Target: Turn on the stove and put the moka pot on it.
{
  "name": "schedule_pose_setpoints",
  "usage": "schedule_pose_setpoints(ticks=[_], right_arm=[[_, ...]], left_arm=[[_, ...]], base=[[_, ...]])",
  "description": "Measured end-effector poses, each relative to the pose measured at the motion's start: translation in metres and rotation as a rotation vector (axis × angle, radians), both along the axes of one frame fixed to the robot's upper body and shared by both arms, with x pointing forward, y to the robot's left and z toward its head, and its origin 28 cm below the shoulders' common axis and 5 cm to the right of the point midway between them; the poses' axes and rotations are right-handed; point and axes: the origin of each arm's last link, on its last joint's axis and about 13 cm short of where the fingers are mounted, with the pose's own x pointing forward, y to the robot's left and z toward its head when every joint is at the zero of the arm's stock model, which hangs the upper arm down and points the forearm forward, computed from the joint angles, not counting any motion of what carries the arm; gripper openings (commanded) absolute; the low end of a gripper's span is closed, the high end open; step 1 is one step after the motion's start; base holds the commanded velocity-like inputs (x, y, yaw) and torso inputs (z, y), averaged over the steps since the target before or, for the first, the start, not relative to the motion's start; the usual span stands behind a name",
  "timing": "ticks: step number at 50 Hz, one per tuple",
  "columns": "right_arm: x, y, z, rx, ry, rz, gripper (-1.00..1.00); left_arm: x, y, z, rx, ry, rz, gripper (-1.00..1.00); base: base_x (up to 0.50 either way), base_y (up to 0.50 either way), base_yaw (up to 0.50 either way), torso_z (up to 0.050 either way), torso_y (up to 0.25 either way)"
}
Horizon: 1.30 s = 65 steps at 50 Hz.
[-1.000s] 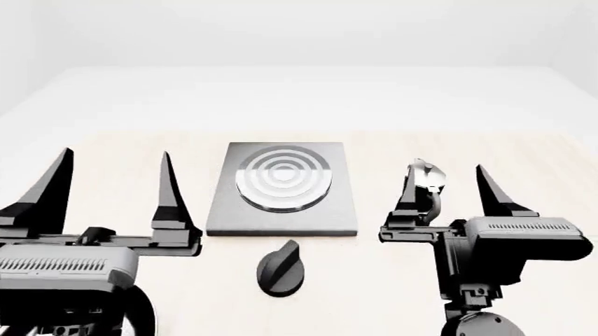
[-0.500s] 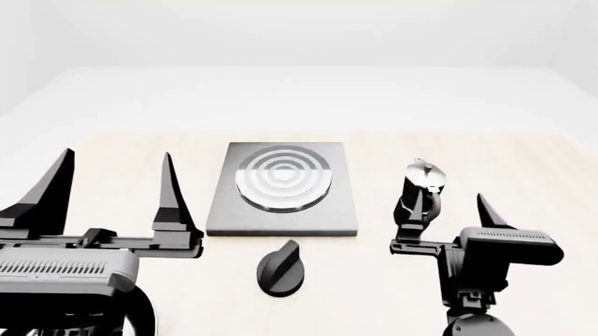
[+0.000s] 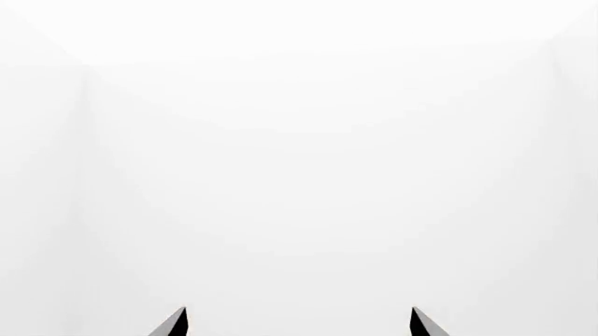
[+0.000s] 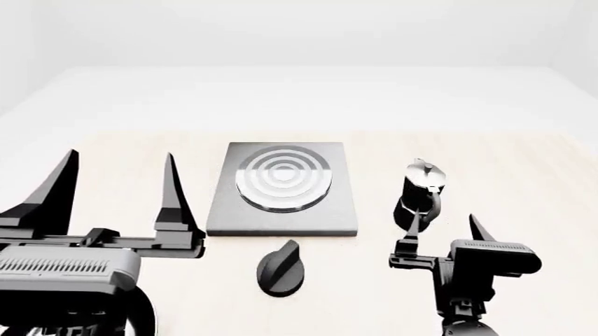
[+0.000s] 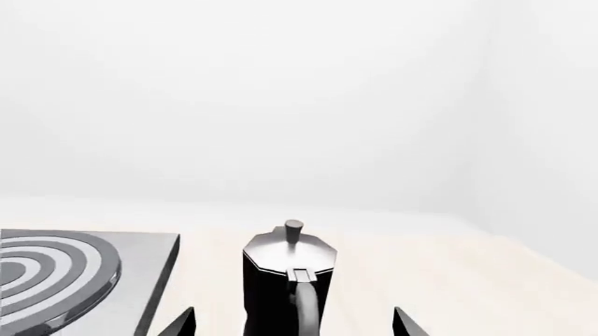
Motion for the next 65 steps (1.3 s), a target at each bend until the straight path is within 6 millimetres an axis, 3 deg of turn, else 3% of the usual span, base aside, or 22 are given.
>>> schedule_pose_setpoints(ticks=[25, 65], right_arm=[[0.012, -0.003, -0.017, -0.023, 0.062, -0.021, 1.0], [0.038, -0.01, -0.013, -0.047, 0.133, -0.077, 1.0]], left_arm=[[0.002, 0.0, -0.003, -0.007, 0.007, -0.004, 1.0], [0.003, -0.001, -0.004, -0.02, 0.018, -0.015, 1.0]], base=[[0.0, 0.0, 0.0, 0.0, 0.0], [0.0, 0.0, 0.0, 0.0, 0.0]])
